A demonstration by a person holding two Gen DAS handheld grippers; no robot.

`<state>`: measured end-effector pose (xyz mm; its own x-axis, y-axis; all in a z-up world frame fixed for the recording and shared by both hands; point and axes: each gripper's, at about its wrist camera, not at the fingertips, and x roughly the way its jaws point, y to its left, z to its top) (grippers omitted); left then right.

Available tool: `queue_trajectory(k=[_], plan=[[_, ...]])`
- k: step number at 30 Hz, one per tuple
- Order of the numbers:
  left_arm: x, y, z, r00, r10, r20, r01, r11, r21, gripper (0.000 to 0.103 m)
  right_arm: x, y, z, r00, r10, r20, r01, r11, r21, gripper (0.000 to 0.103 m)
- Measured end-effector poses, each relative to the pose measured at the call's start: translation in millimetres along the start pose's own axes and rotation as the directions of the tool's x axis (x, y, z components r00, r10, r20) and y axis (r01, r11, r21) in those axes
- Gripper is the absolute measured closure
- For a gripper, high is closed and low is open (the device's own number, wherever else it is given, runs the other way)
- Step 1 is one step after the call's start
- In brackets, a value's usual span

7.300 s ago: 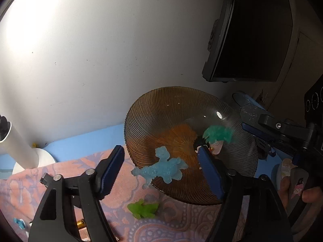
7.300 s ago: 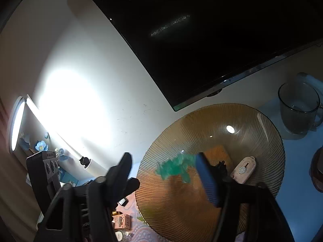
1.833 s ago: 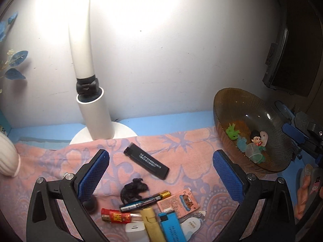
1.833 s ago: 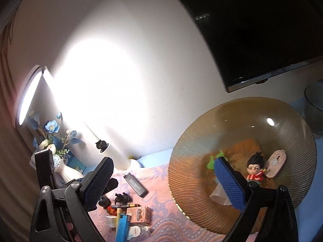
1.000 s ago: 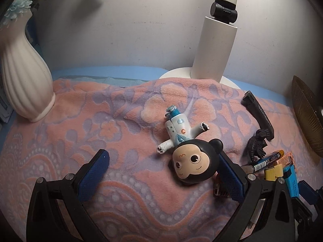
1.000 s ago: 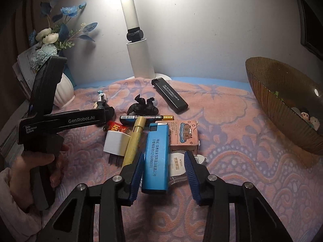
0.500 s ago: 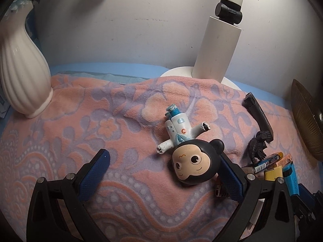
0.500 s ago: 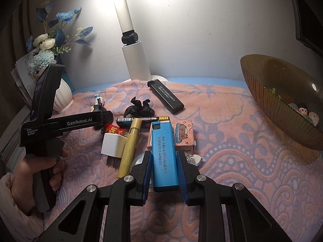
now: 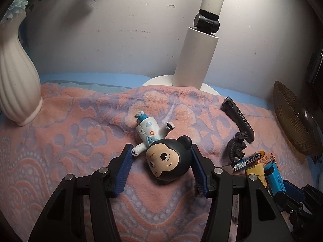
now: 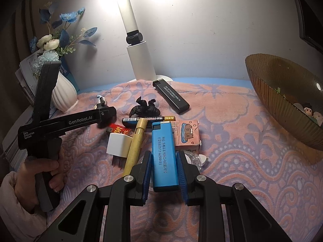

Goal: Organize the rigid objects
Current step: 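Lift the monkey figurine with the left gripper while the right gripper lifts the blue box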

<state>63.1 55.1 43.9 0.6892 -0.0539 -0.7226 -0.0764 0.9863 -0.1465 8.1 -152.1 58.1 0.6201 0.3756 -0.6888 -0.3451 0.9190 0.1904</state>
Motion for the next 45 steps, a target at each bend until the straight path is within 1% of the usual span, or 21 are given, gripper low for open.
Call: queue_trajectory(k=[3, 8, 11, 14, 17, 19, 23, 30, 34, 36, 39, 42, 45], plan=[[-2, 1, 0, 1.0, -0.004, 0.0, 0.004, 1.0, -0.004, 0.05, -1, -1, 0, 1.0, 0.007, 0.003, -0.007, 1.0, 0.008, 0.079], [-1, 2, 1, 1.0, -0.001, 0.004, 0.001, 1.0, -0.006, 0.05, -2, -9, -1, 0.999, 0.045, 0.012, -0.045, 0.997, 0.056, 0.079], [-2, 0, 0, 1.0, 0.005, 0.006, -0.005, 1.0, -0.006, 0.05, -4, -17, -1, 0.996, 0.081, 0.023, -0.083, 0.992, 0.099, 0.079], [-1, 0, -1, 1.0, 0.003, 0.011, -0.003, 1.0, -0.007, 0.05, -4, -27, -2, 0.992, 0.118, 0.036, -0.122, 0.981, 0.153, 0.079], [-6, 1, -2, 1.0, -0.015, 0.027, 0.015, 1.0, -0.004, 0.05, -5, -37, -5, 0.987, 0.148, 0.055, -0.156, 0.965, 0.212, 0.079], [-10, 1, -5, 0.999, -0.025, 0.041, 0.025, 1.0, -0.003, 0.05, -6, -44, -7, 0.986, 0.154, 0.069, -0.167, 0.954, 0.251, 0.079], [-15, 0, -6, 0.999, -0.014, 0.053, 0.014, 1.0, 0.003, 0.05, -9, -54, -9, 0.984, 0.155, 0.088, -0.174, 0.937, 0.303, 0.079], [-19, 5, -8, 0.997, -0.028, 0.07, 0.029, 0.999, -0.023, 0.05, -13, -54, -8, 0.98, 0.166, 0.105, -0.19, 0.936, 0.295, 0.079], [-25, 8, -10, 0.995, -0.032, 0.09, 0.035, 0.999, -0.037, 0.05, -14, -60, -8, 0.972, 0.192, 0.132, -0.225, 0.921, 0.317, 0.079], [-27, 8, -11, 0.995, -0.027, 0.096, 0.031, 0.999, -0.036, 0.05, -17, -63, -8, 0.966, 0.203, 0.163, -0.247, 0.913, 0.326, 0.079], [-30, 5, -13, 0.995, -0.013, 0.1, 0.015, 1.0, -0.021, 0.05, -20, -66, -6, 0.948, 0.234, 0.217, -0.297, 0.896, 0.329, 0.079], [-34, -3, -13, 0.994, 0.002, 0.113, -0.004, 1.0, 0.014, 0.05, -24, -61, -4, 0.939, 0.241, 0.245, -0.31, 0.901, 0.303, 0.079], [-39, -15, -14, 0.99, 0.03, 0.136, -0.039, 0.997, 0.063, 0.05, -23, -58, -2, 0.93, 0.264, 0.256, -0.333, 0.899, 0.285, 0.079]])
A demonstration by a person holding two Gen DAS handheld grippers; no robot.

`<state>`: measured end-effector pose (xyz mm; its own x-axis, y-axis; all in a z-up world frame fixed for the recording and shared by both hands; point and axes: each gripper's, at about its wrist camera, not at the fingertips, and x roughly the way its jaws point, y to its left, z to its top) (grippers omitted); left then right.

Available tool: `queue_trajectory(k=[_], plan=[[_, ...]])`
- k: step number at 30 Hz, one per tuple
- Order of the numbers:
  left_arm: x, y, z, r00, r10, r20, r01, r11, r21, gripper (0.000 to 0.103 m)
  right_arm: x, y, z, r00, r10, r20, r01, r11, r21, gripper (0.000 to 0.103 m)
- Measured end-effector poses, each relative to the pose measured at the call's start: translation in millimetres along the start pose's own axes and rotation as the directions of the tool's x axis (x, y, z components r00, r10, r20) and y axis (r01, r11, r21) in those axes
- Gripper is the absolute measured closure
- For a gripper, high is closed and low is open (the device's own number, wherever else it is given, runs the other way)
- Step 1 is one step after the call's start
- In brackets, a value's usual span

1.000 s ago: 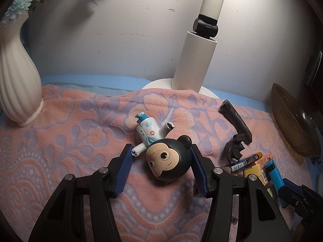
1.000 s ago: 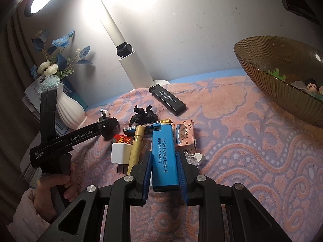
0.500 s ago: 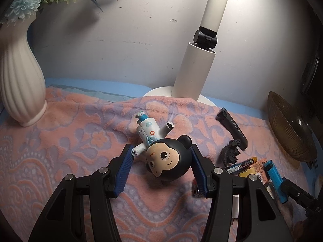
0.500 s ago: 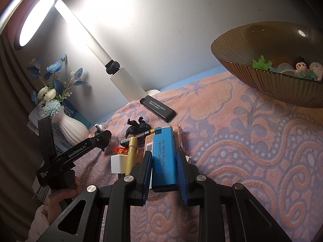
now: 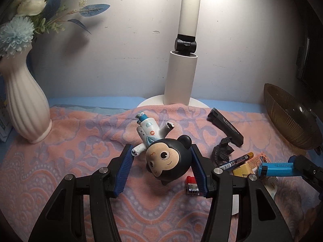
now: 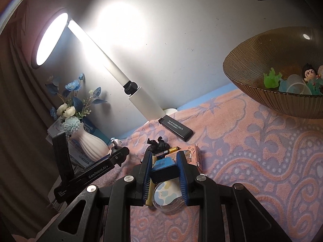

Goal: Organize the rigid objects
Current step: 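Lift the monkey figurine with the left gripper while the right gripper lifts the blue box, then carry the figurine and blue box into the brown bowl and open both grippers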

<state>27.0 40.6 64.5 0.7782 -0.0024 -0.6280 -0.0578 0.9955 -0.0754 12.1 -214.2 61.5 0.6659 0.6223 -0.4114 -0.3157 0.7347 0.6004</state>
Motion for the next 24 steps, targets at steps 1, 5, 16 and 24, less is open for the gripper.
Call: queue_trajectory(k=[1, 5, 16, 24], plan=[[-2, -4, 0, 1.0, 0.003, 0.003, -0.003, 1.0, 0.016, 0.05, 0, 0, 0, 1.0, 0.0, 0.0, 0.0, 1.0, -0.001, 0.079], [-3, -15, -1, 1.0, -0.012, -0.021, 0.013, 0.999, 0.029, 0.05, -6, 0, 1, 1.0, 0.008, 0.029, -0.008, 1.0, 0.002, 0.079], [-8, -29, 17, 0.999, -0.033, -0.005, 0.033, 0.999, 0.0, 0.05, -16, -7, 4, 0.997, 0.021, 0.08, -0.023, 0.999, 0.034, 0.079], [-7, -40, 28, 0.995, -0.097, -0.027, 0.095, 0.993, -0.071, 0.05, -46, -33, 14, 0.976, 0.097, 0.193, -0.135, 0.973, 0.19, 0.087]])
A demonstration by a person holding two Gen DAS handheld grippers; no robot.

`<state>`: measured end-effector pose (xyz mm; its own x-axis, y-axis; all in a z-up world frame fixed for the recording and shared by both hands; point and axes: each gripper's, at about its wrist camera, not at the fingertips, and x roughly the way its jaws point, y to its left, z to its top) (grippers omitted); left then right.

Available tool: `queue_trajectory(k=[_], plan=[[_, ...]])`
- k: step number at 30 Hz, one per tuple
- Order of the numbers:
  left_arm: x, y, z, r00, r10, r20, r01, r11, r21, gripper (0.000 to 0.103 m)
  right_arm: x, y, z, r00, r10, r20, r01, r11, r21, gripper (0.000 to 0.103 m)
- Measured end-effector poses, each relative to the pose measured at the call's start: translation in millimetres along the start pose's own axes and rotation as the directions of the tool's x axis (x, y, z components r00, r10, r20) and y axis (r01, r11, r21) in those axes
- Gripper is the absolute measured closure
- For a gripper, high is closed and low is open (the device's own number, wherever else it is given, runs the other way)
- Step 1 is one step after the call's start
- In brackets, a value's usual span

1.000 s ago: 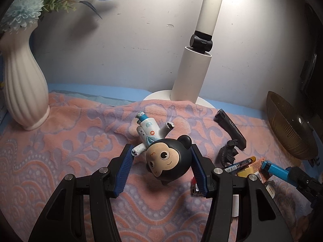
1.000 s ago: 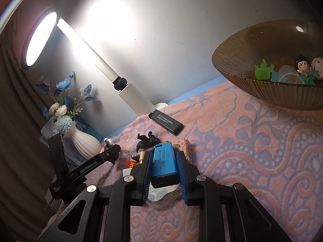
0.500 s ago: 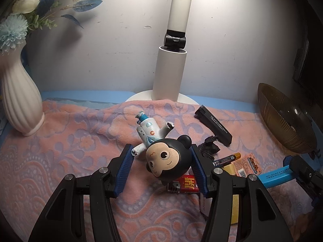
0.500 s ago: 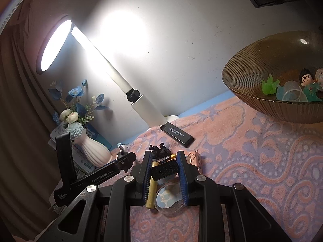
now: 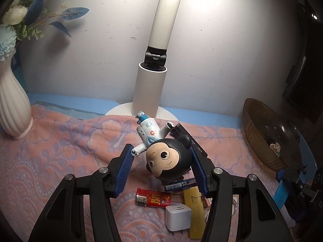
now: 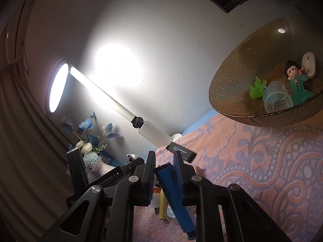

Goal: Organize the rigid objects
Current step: 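Carry the figurine and blue box into the brown bowl and open both grippers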

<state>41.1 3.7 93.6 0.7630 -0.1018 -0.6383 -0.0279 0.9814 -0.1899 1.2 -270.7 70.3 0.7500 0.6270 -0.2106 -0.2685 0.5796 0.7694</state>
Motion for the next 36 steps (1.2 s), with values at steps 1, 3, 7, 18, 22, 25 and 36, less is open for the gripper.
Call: queue_trajectory(k=[1, 3, 7, 18, 22, 25, 36], plan=[[-1, -1, 1, 1.0, -0.006, -0.006, 0.006, 1.0, -0.01, 0.05, -4, -4, 3, 1.0, 0.019, 0.013, -0.019, 0.999, 0.026, 0.087], [-1, -5, 4, 1.0, -0.006, -0.013, 0.006, 1.0, -0.012, 0.05, -10, -10, 8, 0.999, 0.043, 0.027, -0.044, 0.997, 0.065, 0.087], [-13, -10, 8, 1.0, -0.005, 0.016, 0.005, 1.0, -0.005, 0.05, -16, -11, 14, 0.999, 0.018, 0.037, -0.02, 0.998, 0.057, 0.087], [-27, -37, 30, 0.999, -0.003, 0.044, 0.001, 0.998, 0.059, 0.05, -18, -1, 71, 0.999, -0.033, 0.027, 0.032, 0.999, 0.042, 0.088], [-19, -75, 52, 0.996, -0.063, 0.061, 0.056, 0.991, 0.122, 0.05, -14, -9, 120, 0.993, -0.115, 0.032, 0.115, 0.993, 0.022, 0.088], [-6, -110, 62, 0.991, -0.126, 0.052, 0.115, 0.977, 0.178, 0.05, -10, -23, 152, 0.979, -0.201, 0.021, 0.201, 0.98, 0.01, 0.088], [64, -208, 57, 0.962, -0.262, -0.073, 0.272, 0.93, 0.247, 0.02, 38, -68, 192, 0.887, -0.447, -0.112, 0.444, 0.895, -0.054, 0.063]])
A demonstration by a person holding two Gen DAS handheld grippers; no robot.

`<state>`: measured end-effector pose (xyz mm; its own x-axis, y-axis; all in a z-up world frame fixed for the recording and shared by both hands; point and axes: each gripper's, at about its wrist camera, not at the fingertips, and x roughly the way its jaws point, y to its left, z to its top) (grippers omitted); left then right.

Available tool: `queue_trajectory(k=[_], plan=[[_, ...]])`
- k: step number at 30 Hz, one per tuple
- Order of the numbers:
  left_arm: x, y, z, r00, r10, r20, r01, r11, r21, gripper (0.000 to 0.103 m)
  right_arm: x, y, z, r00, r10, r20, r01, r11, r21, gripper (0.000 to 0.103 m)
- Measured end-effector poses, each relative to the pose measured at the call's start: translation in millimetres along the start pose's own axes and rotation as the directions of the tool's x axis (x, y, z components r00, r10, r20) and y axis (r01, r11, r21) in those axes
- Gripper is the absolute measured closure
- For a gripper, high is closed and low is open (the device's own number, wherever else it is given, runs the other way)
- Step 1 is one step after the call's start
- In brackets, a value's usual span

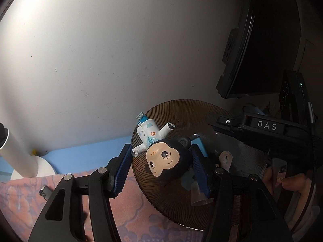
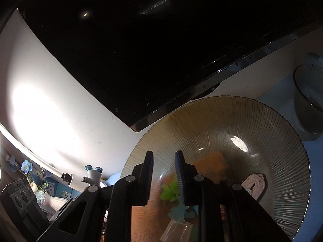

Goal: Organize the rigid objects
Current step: 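Carry the figurine and blue box into the brown bowl and open both grippers, then grasp the red lighter with the left gripper while the right gripper grasps the tape dispenser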

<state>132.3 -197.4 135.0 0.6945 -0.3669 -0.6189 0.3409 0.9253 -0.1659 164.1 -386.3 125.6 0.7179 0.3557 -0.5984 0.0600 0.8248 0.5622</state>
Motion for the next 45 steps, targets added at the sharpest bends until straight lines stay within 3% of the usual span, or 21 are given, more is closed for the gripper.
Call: queue_trajectory(k=[1, 2, 7, 15, 17, 19, 22, 26, 30, 34, 37, 38, 41, 45], plan=[[5, -2, 0, 1.0, -0.009, -0.021, 0.009, 1.0, 0.005, 0.016, -2, 1, 0, 1.0, -0.013, 0.009, 0.013, 1.0, 0.0, 0.044], [10, -3, 1, 0.999, -0.017, -0.048, 0.018, 1.0, 0.008, 0.015, -7, 1, -1, 0.999, -0.013, 0.039, 0.013, 1.0, -0.005, 0.042], [-5, 5, 0, 0.999, 0.004, -0.041, -0.004, 1.0, -0.007, 0.015, -23, 8, -10, 0.998, 0.048, 0.045, -0.048, 0.999, -0.004, 0.042], [-62, 61, -15, 0.995, 0.097, -0.027, -0.099, 0.989, -0.112, 0.015, -41, 53, -37, 0.992, 0.12, 0.021, -0.118, 0.989, -0.094, 0.042], [-77, 81, -20, 0.988, 0.15, -0.028, -0.152, 0.98, -0.129, 0.015, -43, 67, -48, 0.989, 0.148, 0.009, -0.146, 0.982, -0.122, 0.037], [-91, 99, -28, 0.979, 0.2, -0.032, -0.202, 0.969, -0.143, 0.015, -44, 81, -61, 0.984, 0.178, -0.004, -0.176, 0.972, -0.155, 0.021], [-112, 130, -47, 0.964, 0.263, -0.043, -0.266, 0.95, -0.163, 0.015, -41, 110, -88, 0.979, 0.201, -0.031, -0.202, 0.951, -0.235, 0.02], [-124, 165, -80, 0.94, 0.327, -0.099, -0.341, 0.92, -0.194, 0.015, -25, 140, -137, 0.981, 0.156, -0.112, -0.187, 0.899, -0.395, 0.02], [-124, 182, -117, 0.936, 0.315, -0.158, -0.345, 0.911, -0.226, 0.015, 2, 142, -188, 0.976, 0.051, -0.213, -0.158, 0.838, -0.522, 0.02], [-109, 183, -141, 0.913, 0.346, -0.214, -0.383, 0.91, -0.16, 0.015, 18, 132, -224, 0.966, -0.05, -0.255, -0.118, 0.788, -0.604, 0.02], [-92, 182, -150, 0.892, 0.376, -0.252, -0.411, 0.905, -0.105, 0.015, 24, 123, -234, 0.96, -0.091, -0.265, -0.097, 0.781, -0.616, 0.02], [-87, 183, -153, 0.892, 0.368, -0.263, -0.405, 0.909, -0.102, 0.015, 26, 122, -236, 0.959, -0.094, -0.266, -0.094, 0.782, -0.616, 0.02], [-80, 182, -156, 0.922, 0.302, -0.242, -0.337, 0.935, -0.115, 0.015, 28, 123, -240, 0.959, -0.069, -0.276, -0.118, 0.787, -0.606, 0.018], [-75, 169, -156, 0.931, 0.287, -0.225, -0.308, 0.949, -0.064, 0.015, 28, 131, -247, 0.96, -0.115, -0.253, -0.085, 0.745, -0.662, 0.013]])
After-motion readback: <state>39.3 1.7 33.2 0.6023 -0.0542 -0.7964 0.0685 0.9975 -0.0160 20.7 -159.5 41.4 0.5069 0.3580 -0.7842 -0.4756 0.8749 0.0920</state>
